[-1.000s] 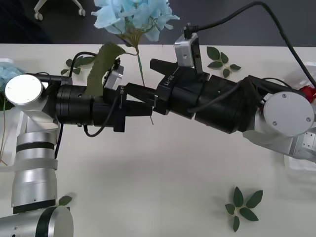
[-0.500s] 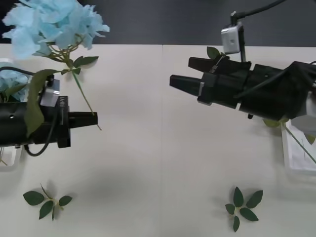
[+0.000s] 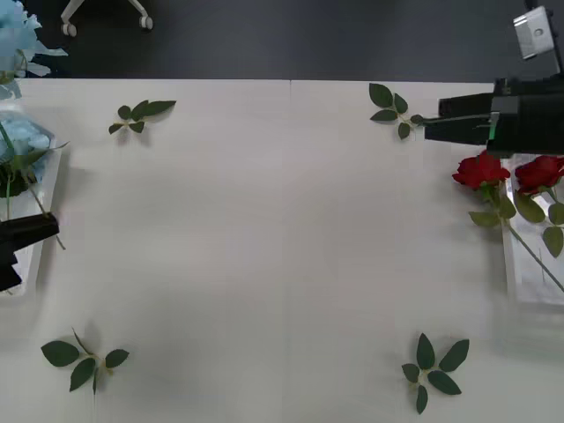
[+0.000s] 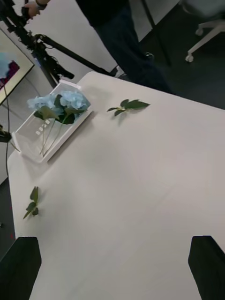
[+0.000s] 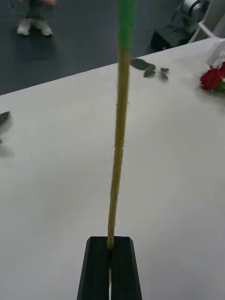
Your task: Put the red flowers into the right box and the blue flowers into the left box
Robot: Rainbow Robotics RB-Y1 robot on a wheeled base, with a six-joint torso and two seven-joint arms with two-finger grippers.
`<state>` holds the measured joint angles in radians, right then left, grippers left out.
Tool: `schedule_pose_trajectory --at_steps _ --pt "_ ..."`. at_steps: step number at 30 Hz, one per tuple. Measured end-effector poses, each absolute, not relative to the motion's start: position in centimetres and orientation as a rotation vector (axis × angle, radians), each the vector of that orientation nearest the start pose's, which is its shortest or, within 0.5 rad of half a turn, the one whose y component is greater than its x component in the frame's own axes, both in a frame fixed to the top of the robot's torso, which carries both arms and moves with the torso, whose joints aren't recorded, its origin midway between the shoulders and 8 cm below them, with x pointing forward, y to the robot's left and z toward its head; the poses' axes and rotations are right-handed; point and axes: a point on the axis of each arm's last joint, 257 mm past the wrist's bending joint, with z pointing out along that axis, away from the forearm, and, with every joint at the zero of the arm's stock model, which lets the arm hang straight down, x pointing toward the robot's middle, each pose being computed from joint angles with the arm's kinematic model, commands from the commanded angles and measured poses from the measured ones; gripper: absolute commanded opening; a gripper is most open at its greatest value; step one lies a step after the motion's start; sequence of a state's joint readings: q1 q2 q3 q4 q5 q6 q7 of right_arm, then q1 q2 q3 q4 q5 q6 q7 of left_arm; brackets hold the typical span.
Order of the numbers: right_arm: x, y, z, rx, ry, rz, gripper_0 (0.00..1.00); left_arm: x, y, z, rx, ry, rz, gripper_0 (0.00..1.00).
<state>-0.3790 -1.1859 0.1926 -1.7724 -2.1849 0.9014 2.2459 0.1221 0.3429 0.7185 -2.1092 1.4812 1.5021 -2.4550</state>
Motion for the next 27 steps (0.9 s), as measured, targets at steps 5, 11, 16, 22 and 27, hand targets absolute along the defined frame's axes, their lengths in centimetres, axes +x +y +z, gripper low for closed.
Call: schedule_pose_trajectory --at_steps 5,11,16,22,27 --pt "44.4 -21.6 -3.9 -0.849 1.95 0.873 0.93 36.1 34.0 -13.2 0.452 1.929 -0.352 0.02" --pt "43.3 -24.7 -5.8 -0.773 2.172 0.841 0.93 36.3 39.3 -13.8 0.209 1.994 -0.186 0.02" --pt "43.0 -26.3 -8.0 -0.679 2.33 0.78 0.93 36.1 43.0 -14.8 -0.02 2.04 -0.132 0.02" --pt "43.0 -25.8 -9.8 -0.606 2.412 0.721 0.93 35.9 46.3 -14.9 -0.103 2.075 -0.018 0.02" --pt "43.0 -25.3 -12.1 -0.56 2.476 0.667 0.93 35.7 48.7 -14.5 -0.218 2.079 0.012 0.02"
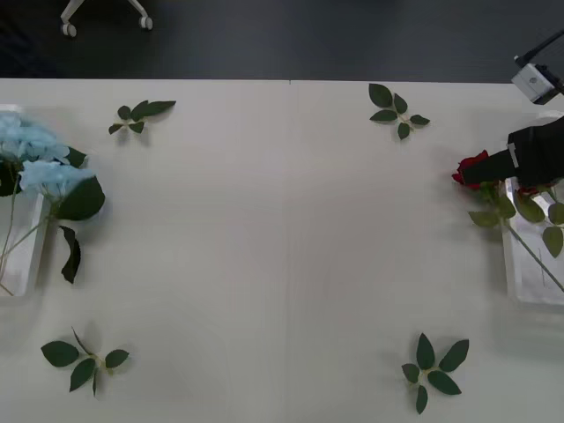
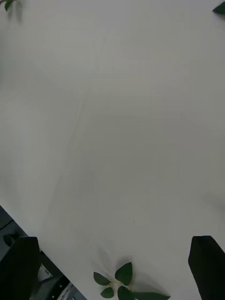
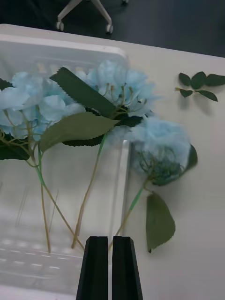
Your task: Put the red flowers into the right box and the blue flowers into the left box
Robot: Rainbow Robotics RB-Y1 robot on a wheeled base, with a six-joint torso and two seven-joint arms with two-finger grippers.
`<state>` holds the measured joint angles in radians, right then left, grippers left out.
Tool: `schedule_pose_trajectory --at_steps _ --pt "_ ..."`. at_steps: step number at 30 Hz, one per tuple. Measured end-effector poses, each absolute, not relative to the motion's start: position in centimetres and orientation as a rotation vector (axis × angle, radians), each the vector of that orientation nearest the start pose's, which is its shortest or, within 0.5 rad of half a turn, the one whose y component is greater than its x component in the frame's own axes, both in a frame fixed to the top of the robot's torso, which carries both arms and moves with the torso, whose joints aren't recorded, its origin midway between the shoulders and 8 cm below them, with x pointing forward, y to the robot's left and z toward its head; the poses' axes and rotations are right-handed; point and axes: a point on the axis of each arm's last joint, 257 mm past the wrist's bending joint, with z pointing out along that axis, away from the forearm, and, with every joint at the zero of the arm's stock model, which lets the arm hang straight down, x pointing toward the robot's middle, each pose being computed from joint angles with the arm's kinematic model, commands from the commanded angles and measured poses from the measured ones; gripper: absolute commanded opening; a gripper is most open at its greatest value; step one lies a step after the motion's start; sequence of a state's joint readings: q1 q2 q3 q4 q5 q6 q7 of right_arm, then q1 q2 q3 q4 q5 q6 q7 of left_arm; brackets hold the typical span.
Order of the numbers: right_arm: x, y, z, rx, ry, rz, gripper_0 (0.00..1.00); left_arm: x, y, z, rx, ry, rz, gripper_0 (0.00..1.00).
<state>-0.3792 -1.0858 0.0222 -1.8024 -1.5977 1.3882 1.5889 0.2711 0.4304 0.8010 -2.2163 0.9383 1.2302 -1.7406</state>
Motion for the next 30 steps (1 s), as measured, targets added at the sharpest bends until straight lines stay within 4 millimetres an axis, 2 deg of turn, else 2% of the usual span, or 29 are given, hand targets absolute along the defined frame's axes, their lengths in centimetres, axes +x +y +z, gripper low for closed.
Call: schedule_pose_trajectory --at_steps 6,9,10,11,13,14,15,17,19,24,30 --pt "42.7 -24.6 -16.7 -0.52 2.58 0.584 0.93 34.9 53.1 -13.7 -0.32 2.049 0.04 0.02" --pt "42.9 -24.3 -18.0 -0.488 2.615 0.55 0.93 34.8 53.8 -13.5 -0.321 2.053 0.054 0.03" --pt "43.2 -24.3 -18.2 -0.482 2.615 0.534 0.93 34.9 53.8 -13.4 -0.317 2.053 0.056 0.09" --pt "43.4 -24.3 -18.4 -0.475 2.616 0.515 0.93 34.9 53.7 -13.3 -0.313 2.052 0.052 0.26" --pt "44.1 -24.6 -18.7 -0.45 2.616 0.473 0.93 35.1 53.3 -13.1 -0.307 2.047 0.03 0.55" --pt "44.4 -24.8 -18.7 -0.433 2.618 0.457 0.93 35.2 53.0 -13.1 -0.304 2.044 0.018 0.77" --pt "44.5 -25.0 -18.7 -0.415 2.62 0.449 0.93 35.2 52.8 -13.0 -0.302 2.042 0.008 0.92" --pt "44.7 -25.1 -18.6 -0.402 2.618 0.445 0.93 35.5 52.2 -13.1 -0.285 2.044 -0.009 1.0" --pt "44.8 -25.1 -18.4 -0.399 2.615 0.444 0.93 35.8 51.5 -13.4 -0.22 2.062 0.006 1.0" --pt "44.4 -25.9 -18.7 -0.406 2.642 0.404 0.93 37.3 48.7 -14.8 0.078 2.127 0.091 1.0" --pt "44.7 -25.8 -18.2 -0.412 2.637 0.399 0.93 38.0 46.8 -16.1 0.162 2.161 0.088 1.0"
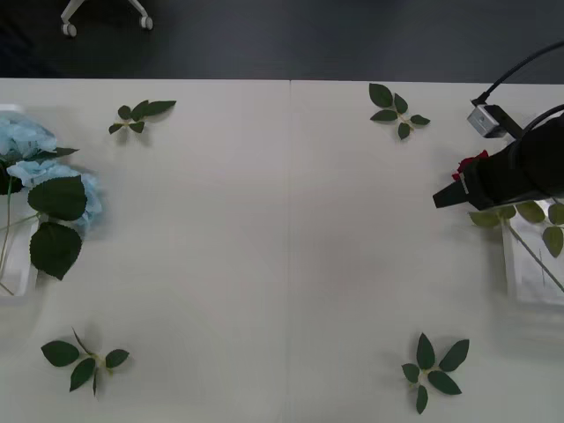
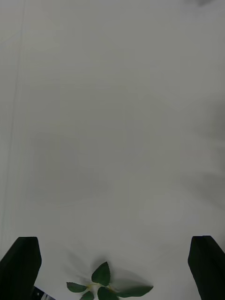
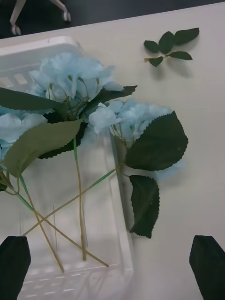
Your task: Put the red flowers into the right box and the blue flowers into the left box
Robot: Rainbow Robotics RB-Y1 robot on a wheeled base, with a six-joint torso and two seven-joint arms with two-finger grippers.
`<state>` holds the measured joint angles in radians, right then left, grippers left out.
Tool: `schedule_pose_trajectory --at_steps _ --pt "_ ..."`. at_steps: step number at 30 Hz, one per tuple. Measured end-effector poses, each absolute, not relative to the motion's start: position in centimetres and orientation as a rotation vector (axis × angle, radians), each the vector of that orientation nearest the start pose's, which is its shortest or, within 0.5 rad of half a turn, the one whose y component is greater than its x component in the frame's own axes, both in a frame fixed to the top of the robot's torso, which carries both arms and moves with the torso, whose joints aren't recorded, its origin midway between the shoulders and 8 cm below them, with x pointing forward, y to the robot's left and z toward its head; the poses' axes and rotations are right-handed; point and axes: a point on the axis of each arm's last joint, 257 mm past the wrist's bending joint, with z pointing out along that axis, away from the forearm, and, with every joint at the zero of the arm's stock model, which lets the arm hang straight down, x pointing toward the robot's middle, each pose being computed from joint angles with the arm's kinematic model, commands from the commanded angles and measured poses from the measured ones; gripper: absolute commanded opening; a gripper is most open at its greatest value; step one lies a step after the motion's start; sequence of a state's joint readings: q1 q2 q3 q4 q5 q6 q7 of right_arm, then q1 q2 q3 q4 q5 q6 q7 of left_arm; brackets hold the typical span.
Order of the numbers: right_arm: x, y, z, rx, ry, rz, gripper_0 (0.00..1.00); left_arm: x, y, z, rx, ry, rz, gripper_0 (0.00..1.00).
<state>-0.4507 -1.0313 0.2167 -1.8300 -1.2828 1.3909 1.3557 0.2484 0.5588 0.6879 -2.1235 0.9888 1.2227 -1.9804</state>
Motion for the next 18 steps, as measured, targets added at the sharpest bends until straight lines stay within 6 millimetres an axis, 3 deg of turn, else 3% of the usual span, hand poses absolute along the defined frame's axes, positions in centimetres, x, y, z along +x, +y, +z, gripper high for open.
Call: schedule_pose_trajectory --at_steps 7,12,18 --pt "44.7 -25.8 -18.1 -0.392 2.64 0.403 0.93 38.5 44.3 -16.8 0.22 2.168 0.049 1.0" --pt "45.0 -25.9 -17.6 -0.383 2.627 0.404 0.93 38.5 40.7 -15.8 0.262 2.131 -0.116 1.0" --pt "45.4 -26.2 -16.7 -0.369 2.609 0.408 0.93 35.7 39.2 -15.2 0.615 2.111 -0.086 1.0"
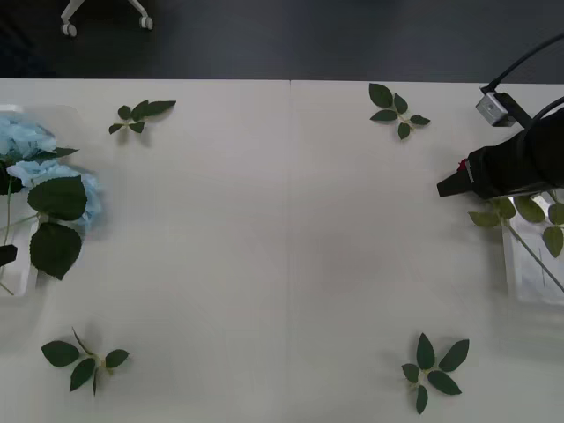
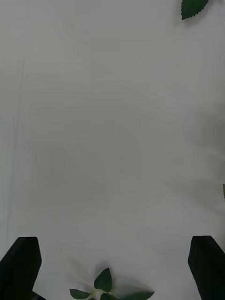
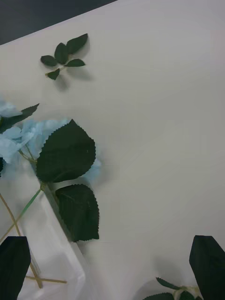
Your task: Put the red flowers into the right box and the blue flowers into the left box
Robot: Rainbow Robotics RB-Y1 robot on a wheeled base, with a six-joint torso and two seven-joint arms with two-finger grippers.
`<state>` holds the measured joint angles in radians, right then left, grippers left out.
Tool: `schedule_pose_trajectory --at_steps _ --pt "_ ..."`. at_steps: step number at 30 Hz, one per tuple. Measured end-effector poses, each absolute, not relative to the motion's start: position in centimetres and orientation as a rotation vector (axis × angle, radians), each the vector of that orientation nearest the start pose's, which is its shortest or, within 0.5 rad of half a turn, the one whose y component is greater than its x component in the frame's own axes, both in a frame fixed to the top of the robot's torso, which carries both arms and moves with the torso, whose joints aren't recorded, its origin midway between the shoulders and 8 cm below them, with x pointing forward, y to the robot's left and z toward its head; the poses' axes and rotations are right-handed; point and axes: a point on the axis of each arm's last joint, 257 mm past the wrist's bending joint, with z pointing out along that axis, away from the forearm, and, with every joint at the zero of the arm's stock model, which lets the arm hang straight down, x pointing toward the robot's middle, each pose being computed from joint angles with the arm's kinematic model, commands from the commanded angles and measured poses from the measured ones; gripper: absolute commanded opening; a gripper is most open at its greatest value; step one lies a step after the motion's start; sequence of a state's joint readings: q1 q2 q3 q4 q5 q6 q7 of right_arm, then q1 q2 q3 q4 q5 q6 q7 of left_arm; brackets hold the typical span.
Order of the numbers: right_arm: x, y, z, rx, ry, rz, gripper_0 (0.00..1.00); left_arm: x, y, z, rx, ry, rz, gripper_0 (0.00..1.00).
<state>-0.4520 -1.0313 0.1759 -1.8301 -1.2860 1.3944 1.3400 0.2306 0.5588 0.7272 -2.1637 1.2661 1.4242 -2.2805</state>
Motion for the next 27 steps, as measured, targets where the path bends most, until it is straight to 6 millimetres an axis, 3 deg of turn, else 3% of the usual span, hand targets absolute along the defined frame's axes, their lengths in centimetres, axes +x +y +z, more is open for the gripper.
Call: schedule_pose_trajectory --at_steps 6,12,27 --pt "44.9 -26.7 -16.1 -0.364 2.627 0.406 0.93 34.1 38.3 -13.5 0.705 2.091 -0.164 1.0" --pt "44.8 -26.9 -15.9 -0.33 2.636 0.41 0.93 33.3 38.5 -13.8 1.002 1.969 -0.181 1.0" --pt "44.9 -27.6 -15.9 -0.178 2.667 0.411 0.93 35.5 37.4 -14.7 0.934 1.934 -0.522 1.0"
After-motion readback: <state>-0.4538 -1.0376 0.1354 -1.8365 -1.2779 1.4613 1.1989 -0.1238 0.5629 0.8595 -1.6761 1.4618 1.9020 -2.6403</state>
